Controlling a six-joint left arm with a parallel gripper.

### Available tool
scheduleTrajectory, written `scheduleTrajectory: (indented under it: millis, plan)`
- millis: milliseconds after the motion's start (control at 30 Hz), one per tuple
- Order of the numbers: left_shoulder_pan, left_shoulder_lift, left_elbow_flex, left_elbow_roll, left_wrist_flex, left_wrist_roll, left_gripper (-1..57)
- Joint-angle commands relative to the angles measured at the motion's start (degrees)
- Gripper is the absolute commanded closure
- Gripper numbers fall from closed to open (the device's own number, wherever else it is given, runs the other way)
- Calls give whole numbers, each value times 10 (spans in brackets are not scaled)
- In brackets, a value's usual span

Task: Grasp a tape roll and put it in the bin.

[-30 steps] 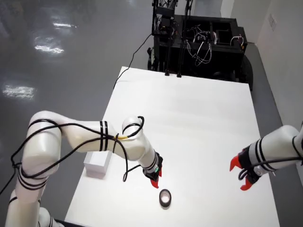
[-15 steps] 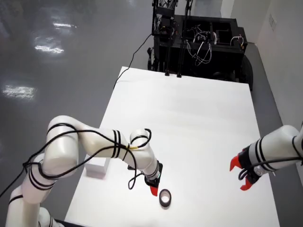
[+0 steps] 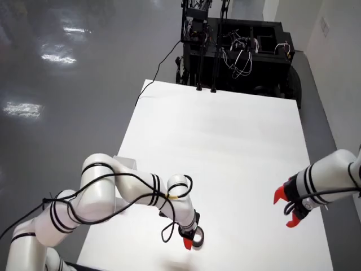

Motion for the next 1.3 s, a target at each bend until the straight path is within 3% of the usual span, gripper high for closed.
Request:
scheduleTrajectory:
  millis: [33, 933, 1133, 1300]
  plan:
    - [-16, 60, -28, 3, -14, 1, 292]
    - [5, 108, -85, 11, -23, 21, 313]
    - [10, 111, -86, 12, -24, 24, 356]
    - [13, 111, -85, 10, -23, 27, 488]
